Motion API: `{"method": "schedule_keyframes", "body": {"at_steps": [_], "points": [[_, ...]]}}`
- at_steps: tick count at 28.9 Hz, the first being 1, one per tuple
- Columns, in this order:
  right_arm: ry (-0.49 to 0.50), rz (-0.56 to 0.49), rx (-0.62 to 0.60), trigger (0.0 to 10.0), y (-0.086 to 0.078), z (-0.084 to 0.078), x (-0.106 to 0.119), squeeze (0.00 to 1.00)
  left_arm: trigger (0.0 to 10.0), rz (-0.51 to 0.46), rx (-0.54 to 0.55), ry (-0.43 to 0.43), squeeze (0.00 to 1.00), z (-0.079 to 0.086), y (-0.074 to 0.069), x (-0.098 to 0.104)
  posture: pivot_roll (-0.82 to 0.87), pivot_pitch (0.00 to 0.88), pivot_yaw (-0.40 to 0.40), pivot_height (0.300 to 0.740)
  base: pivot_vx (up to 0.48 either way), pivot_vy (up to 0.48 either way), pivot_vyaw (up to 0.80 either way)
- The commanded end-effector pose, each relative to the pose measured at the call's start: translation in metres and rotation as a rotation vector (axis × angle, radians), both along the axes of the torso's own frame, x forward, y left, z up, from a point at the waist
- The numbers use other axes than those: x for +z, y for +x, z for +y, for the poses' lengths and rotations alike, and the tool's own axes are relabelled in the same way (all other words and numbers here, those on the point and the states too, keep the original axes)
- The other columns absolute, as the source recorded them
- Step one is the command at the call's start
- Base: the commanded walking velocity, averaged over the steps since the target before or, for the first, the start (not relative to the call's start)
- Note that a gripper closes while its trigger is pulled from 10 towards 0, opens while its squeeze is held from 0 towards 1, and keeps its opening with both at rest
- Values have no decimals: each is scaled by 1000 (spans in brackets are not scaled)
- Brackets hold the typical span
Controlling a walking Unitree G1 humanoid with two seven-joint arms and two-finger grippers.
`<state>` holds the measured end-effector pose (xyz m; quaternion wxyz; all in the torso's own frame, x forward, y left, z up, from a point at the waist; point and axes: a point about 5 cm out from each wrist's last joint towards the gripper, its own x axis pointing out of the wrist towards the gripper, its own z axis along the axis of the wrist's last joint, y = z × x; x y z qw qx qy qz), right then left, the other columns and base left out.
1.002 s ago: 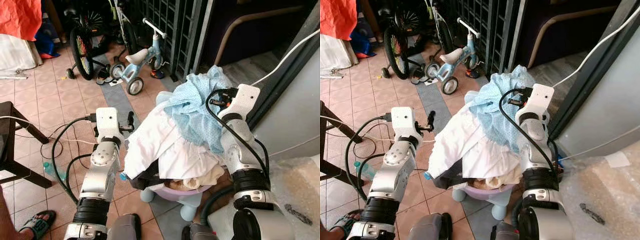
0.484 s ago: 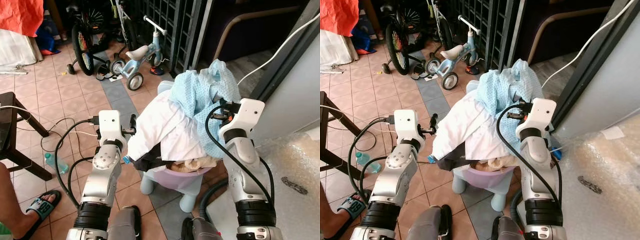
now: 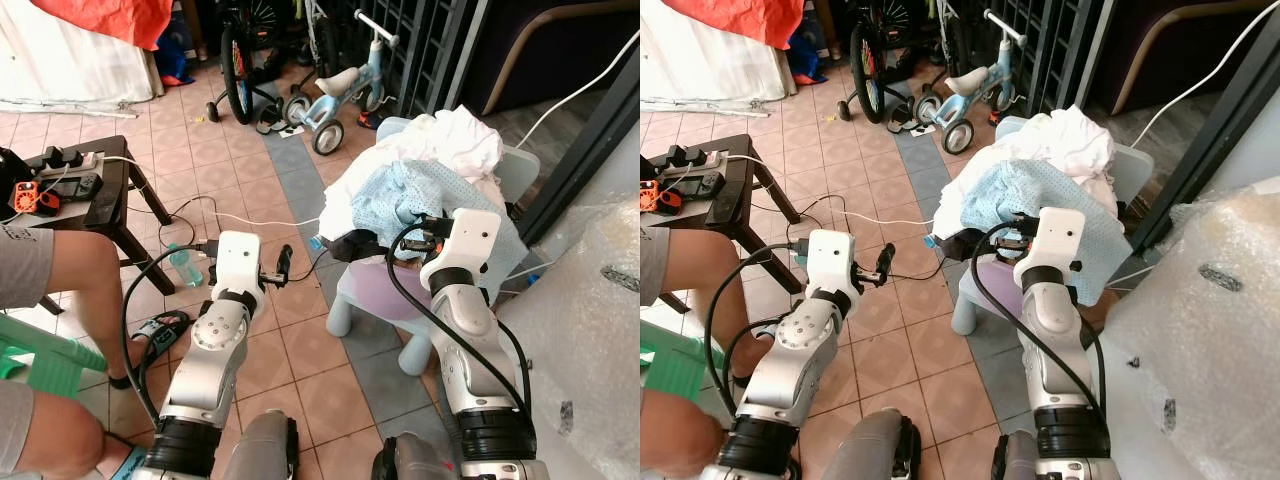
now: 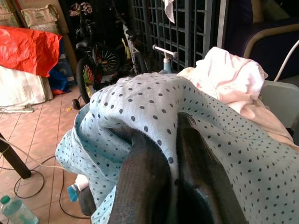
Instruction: Clothes washing
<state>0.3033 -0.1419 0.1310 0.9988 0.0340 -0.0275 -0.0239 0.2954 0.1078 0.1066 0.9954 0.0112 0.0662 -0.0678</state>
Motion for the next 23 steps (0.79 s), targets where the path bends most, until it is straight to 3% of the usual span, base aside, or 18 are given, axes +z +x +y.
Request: {"method": "schedule_keyframes", "body": {"at_steps": [1,6,14,17,23], "points": [[-16,-19,-6,10000,1,0,6,0,10000,19,11,-26,0,1,-3,-1,-27,133,90,740,0,0,0],[-11,4,-47,10000,-1,-8,2,0,10000,48,35,-52,0,7,-3,-9,-45,121,86,740,0,0,-111],[-9,15,-127,10000,-1,-27,-10,0,10000,61,29,-81,0,6,-2,-13,-43,102,83,740,0,468,-800],[-40,-26,-153,10000,3,-31,0,0,10000,55,22,-99,0,4,-3,-12,-43,101,79,740,0,480,-800],[-78,-39,-156,10000,0,-35,-1,0,10000,45,6,-92,0,7,-3,-13,-48,93,89,740,0,480,-800]]}}
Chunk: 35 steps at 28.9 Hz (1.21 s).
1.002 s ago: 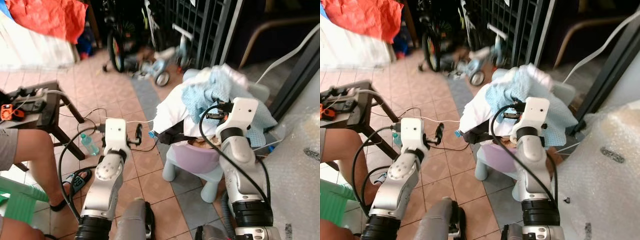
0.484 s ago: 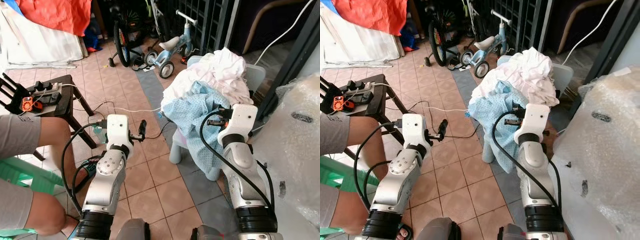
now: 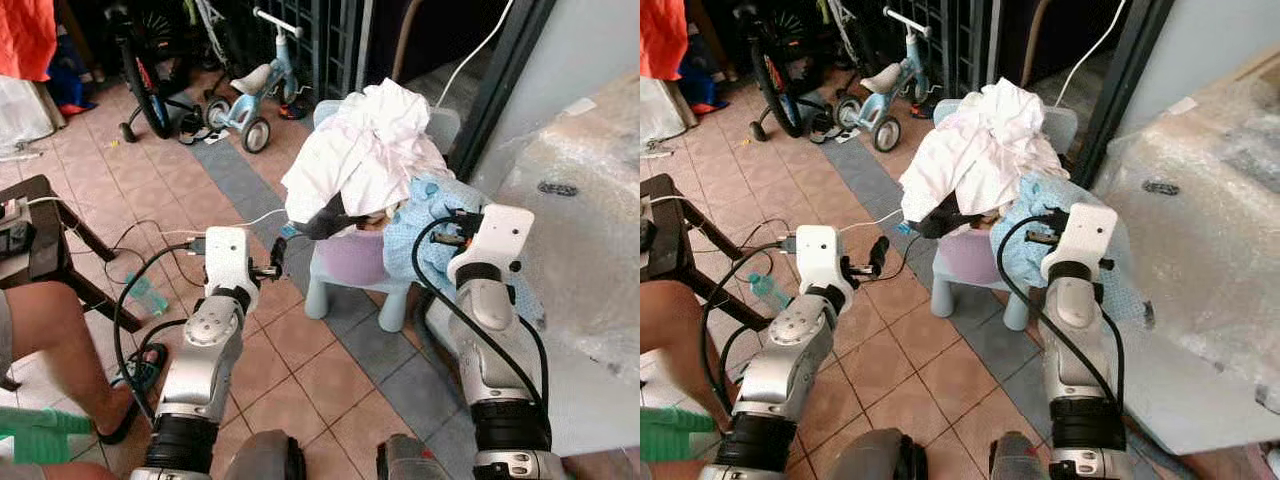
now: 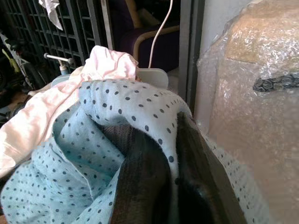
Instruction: Clothes washing
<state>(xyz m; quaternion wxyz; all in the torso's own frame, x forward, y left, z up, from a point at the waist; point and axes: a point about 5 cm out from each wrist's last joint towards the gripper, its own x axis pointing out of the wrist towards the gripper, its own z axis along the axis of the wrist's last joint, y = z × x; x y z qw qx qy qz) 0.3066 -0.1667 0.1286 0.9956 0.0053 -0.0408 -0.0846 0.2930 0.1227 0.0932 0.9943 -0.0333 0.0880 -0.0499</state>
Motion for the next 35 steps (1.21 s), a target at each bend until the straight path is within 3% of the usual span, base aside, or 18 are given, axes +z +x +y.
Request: {"method": "schedule_keyframes", "body": {"at_steps": [1,8,11,16,24,30,35], "points": [[-28,-19,-36,10000,-4,-11,1,0,10000,-11,-43,-9,0,-8,0,1,-50,91,95,740,0,480,-800],[-62,-50,-59,10000,-6,-12,4,0,10000,-58,-33,10,0,-3,3,5,-55,85,106,740,0,121,-457],[-179,-114,-59,10000,-6,-12,18,0,10000,-77,-50,-21,0,-3,3,8,-45,76,97,740,0,0,0],[-278,-210,-83,10000,2,-14,45,0,10000,-137,-65,-30,0,-4,8,17,-24,65,77,740,0,0,-361],[-333,-325,-103,10000,21,-18,83,0,10000,-144,-56,-26,0,1,6,14,-30,59,73,740,237,0,-800],[-343,-352,-106,10000,30,-22,95,0,10000,-143,-63,-34,0,-2,4,12,-32,64,66,740,364,0,-758],[-346,-378,-80,10000,38,-18,104,0,10000,-142,-66,-42,0,-5,3,10,-34,71,59,740,379,0,-88]]}}
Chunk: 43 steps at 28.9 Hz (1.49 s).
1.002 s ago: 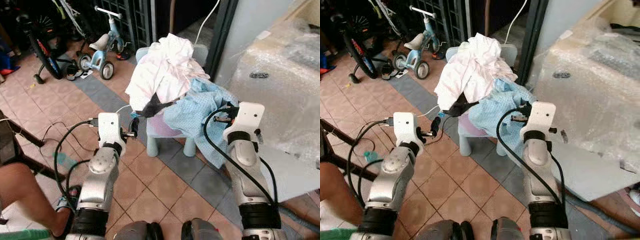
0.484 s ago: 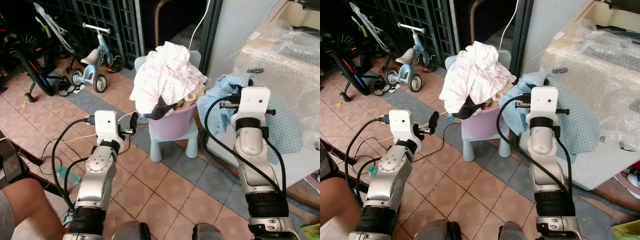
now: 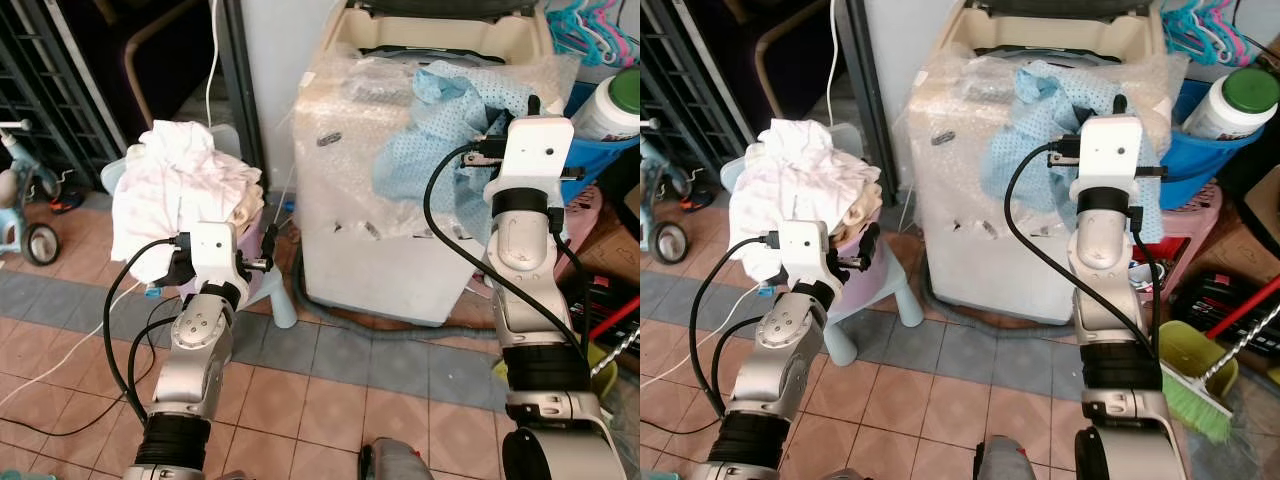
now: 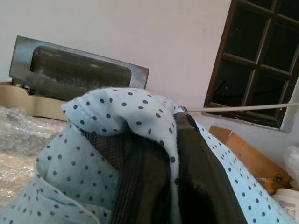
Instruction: Clothes washing
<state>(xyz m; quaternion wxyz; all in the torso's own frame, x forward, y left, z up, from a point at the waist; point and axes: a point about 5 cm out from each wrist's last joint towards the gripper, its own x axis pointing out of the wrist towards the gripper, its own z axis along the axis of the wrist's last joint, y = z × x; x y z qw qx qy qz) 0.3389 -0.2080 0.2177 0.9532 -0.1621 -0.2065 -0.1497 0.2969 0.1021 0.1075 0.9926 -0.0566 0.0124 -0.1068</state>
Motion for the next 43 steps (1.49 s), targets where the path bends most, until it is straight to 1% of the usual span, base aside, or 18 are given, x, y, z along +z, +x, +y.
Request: {"method": "schedule_keyframes", "body": {"at_steps": [1,5,6,12,13,14,16,18,24,30,32,35,36,37,38,39,42,43], "points": [[-7,-57,96,10000,6,25,16,0,10000,11,39,19,0,15,-1,-4,-34,71,59,740,382,0,0],[-40,-71,161,10000,10,36,22,0,10000,14,50,16,0,15,-1,-5,-33,75,58,740,451,0,0],[-73,-80,197,10000,12,41,27,0,10000,16,61,16,0,16,-1,-5,-32,76,58,740,461,0,0],[-112,-109,270,10000,20,46,43,0,10000,28,99,24,0,22,-1,-7,-28,79,55,740,455,0,0],[-146,-131,297,10000,22,49,51,0,10000,33,106,33,0,24,-1,-8,-28,78,54,740,454,0,0],[-146,-141,298,10000,24,49,55,0,10000,34,107,33,0,24,-1,-8,-29,78,53,740,454,0,431],[-97,-159,299,10000,30,47,66,0,10000,35,106,33,0,22,0,-9,-28,77,51,740,454,0,438],[-102,-177,310,10000,33,49,73,0,10000,35,106,30,0,20,0,-8,-26,78,51,740,454,0,434],[-98,-187,335,10000,39,53,82,0,10000,43,89,11,0,17,-2,-9,-25,79,49,740,454,0,72],[-76,-194,447,10000,44,63,90,0,10000,64,120,22,0,19,-2,-11,-24,81,45,740,417,141,0],[-66,-187,477,10000,45,67,90,0,10000,63,121,23,0,19,-2,-11,-24,82,43,740,300,274,0],[7,-135,567,10000,48,79,84,0,10000,66,127,28,0,19,-2,-11,-22,81,40,740,0,0,0],[19,-124,606,10000,47,85,82,0,10000,67,128,27,0,19,-2,-11,-21,81,40,740,0,0,0],[30,-106,692,10000,45,99,77,0,10000,69,130,28,0,19,-2,-12,-19,82,40,740,0,0,0],[30,-106,692,10000,45,99,77,0,10000,69,130,28,0,19,-2,-12,-19,82,40,740,0,0,0],[10,-53,779,10000,43,115,67,0,10000,71,131,27,0,19,-2,-12,-21,83,41,740,0,0,0],[-85,28,831,10000,41,133,48,0,10000,76,130,26,0,18,-2,-12,-22,83,41,740,0,0,0],[-61,61,844,10000,41,138,39,0,10000,77,129,33,0,17,-2,-12,-21,82,41,740,0,0,0]]}}
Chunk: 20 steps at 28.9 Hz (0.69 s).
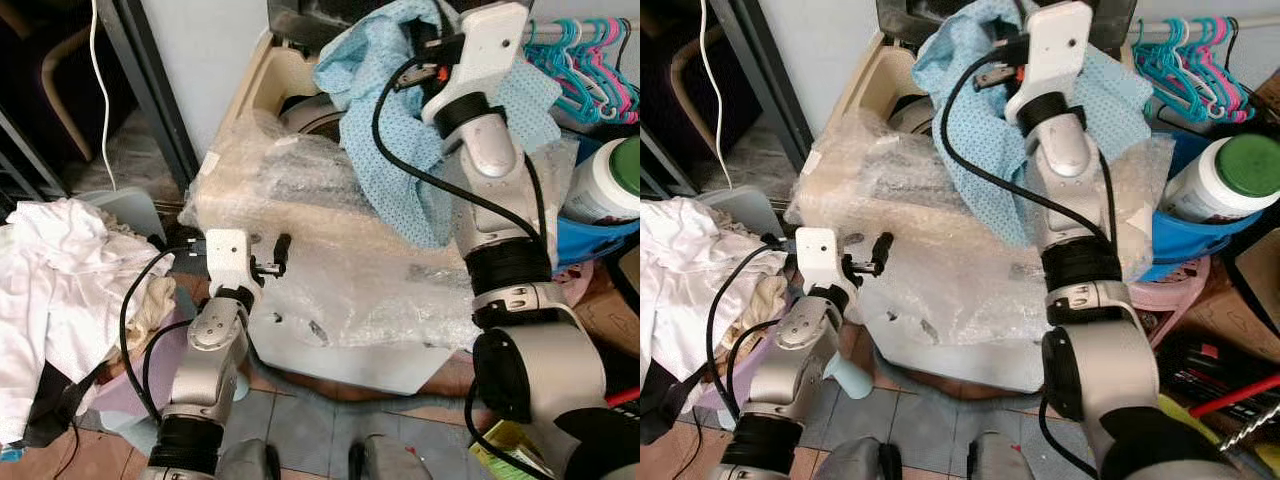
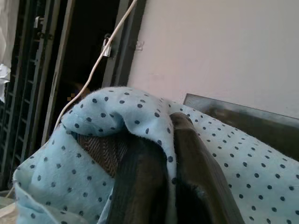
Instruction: Clothes washing
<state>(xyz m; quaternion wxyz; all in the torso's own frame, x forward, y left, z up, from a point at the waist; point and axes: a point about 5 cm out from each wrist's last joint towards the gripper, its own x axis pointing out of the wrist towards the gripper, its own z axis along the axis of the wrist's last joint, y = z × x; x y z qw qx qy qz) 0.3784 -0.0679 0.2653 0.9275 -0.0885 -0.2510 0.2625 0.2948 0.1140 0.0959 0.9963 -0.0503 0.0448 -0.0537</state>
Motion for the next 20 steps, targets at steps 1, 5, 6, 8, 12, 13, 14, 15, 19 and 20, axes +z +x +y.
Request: {"method": "schedule_keyframes", "body": {"at_steps": [1,5,6,8,12,13,14,15,19,20], "points": [[-11,52,-6,10000,2,-1,-11,98,10000,9,26,13,0,5,0,-1,-21,82,40,740,0,0,0],[-50,195,-101,10000,11,-4,-33,1000,10000,9,28,16,0,5,0,0,-19,81,39,740,0,0,0],[-59,199,-114,10000,11,-6,-34,1000,10000,9,29,16,0,5,0,0,-18,81,39,740,0,0,0],[-32,226,-152,10000,13,-12,-36,1000,10000,10,29,15,0,5,0,-1,-17,80,38,740,0,0,0],[34,315,-460,10000,27,-57,-42,1000,10000,15,35,15,0,4,1,-1,-19,82,38,740,0,0,0],[50,317,-550,10000,28,-71,-42,1000,10000,15,35,15,0,4,1,-1,-18,82,37,740,0,0,0],[59,316,-605,10000,29,-79,-42,1000,10000,15,35,15,0,4,1,-1,-18,82,37,740,0,0,0],[85,305,-668,10000,29,-91,-39,1000,10000,15,36,16,0,4,1,-1,-18,83,37,740,0,0,0],[137,39,-827,10000,19,-128,1,1000,10000,17,41,21,0,5,1,-1,-18,81,39,740,0,0,0],[146,10,-811,10000,17,-128,6,1000,10000,17,42,22,0,5,1,-1,-21,81,40,740,0,0,0]]}}
